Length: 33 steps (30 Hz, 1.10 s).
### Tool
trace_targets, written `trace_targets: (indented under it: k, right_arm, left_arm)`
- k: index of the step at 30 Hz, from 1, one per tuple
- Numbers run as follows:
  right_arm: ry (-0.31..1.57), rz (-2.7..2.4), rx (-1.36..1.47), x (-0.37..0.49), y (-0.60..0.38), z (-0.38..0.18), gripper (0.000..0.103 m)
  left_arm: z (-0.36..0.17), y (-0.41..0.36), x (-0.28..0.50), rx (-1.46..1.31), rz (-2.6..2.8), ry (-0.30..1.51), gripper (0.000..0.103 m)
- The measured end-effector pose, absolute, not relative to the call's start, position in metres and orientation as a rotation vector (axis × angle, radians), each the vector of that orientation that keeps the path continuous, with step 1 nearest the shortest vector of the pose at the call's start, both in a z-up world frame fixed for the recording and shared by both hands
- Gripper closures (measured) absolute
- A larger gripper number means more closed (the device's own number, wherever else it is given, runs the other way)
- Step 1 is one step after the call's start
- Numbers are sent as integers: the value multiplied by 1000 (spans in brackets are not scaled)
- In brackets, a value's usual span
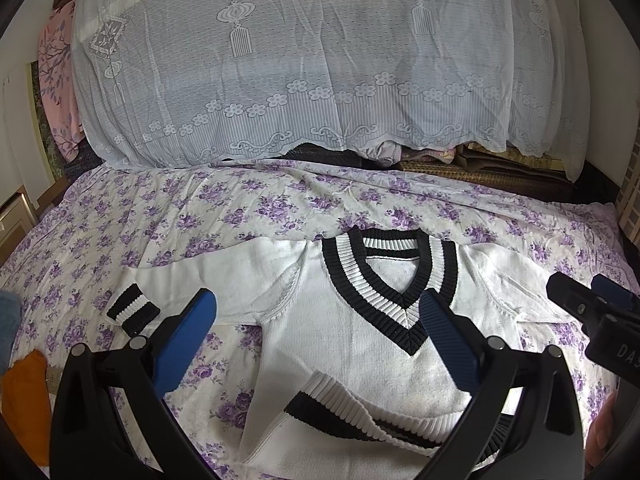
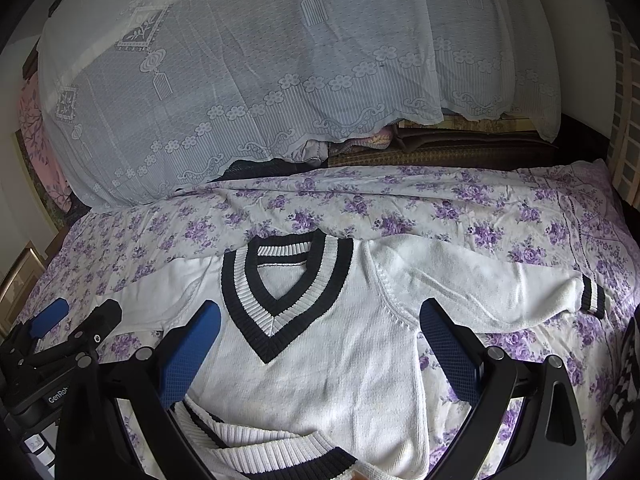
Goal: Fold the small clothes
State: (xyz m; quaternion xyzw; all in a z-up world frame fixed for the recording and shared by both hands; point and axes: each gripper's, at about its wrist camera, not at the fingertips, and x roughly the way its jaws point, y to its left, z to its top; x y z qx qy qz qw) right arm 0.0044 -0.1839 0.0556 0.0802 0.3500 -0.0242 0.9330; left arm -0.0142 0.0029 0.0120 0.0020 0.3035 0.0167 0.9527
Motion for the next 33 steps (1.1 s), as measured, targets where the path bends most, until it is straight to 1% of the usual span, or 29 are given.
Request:
trace_targets:
  k: [23, 27, 33]
  right_arm:
    - [721, -43, 161, 4, -179, 53, 3]
    - [761, -47, 133, 4, -171, 38, 3]
    - [902, -54, 64, 11, -170, -10, 3]
  left_arm:
    - [10, 5, -13, 13, 34, 630, 4]
    - [-5, 20, -3, 14, 62, 695, 4]
    - [-52, 45, 30, -28, 95, 860, 4]
